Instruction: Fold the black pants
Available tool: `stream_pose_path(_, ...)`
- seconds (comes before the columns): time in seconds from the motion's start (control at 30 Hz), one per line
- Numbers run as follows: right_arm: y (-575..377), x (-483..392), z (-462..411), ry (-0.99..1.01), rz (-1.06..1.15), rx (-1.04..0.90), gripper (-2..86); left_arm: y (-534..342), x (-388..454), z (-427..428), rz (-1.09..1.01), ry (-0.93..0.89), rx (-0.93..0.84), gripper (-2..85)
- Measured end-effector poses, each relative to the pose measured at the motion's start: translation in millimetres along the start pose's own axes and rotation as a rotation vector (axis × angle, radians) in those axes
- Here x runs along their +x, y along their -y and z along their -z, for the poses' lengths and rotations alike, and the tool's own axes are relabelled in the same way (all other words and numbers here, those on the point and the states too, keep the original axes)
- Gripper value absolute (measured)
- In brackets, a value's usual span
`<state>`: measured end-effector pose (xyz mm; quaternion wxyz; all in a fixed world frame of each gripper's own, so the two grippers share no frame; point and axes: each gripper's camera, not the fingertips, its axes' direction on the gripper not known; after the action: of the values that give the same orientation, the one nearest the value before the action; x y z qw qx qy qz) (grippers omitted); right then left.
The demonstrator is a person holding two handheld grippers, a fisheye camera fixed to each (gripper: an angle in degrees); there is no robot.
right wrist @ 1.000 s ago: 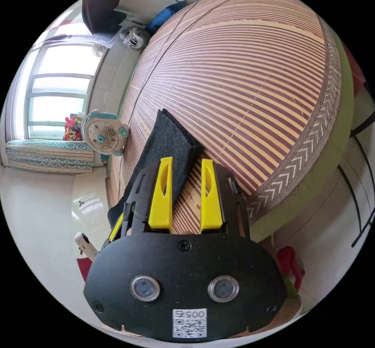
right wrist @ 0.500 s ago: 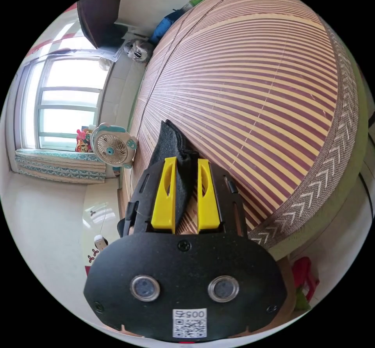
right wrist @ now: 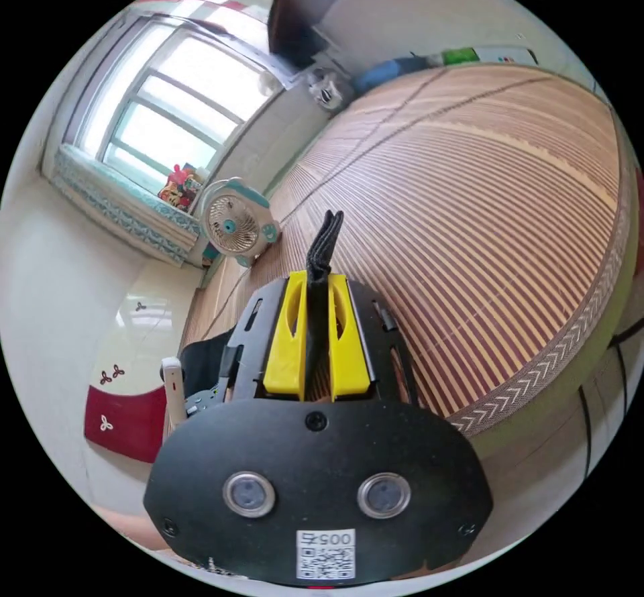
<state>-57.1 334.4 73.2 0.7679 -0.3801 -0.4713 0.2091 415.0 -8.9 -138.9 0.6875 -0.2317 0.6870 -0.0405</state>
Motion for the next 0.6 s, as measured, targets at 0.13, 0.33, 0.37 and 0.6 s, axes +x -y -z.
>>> stream_pose_path(0.13,-21,-54,15,0.001,0.129,0.051,0.9,1,0,2,0.002,0.012,0.002,-0.4)
stream_pose_path(0.33,-47,-104,19,0.001,0.183,0.078,1.0,3,-11,10,0.006,-0.015,0.000,-0.3)
stream_pose_path(0.37,-51,-112,19,-0.005,0.188,0.082,1.0,3,-12,12,0.004,-0.021,0.003,-0.4)
stream_pose_path(0.6,-76,-163,15,-0.053,0.258,0.104,1.0,-9,-76,76,0.102,-0.016,0.145,-0.4)
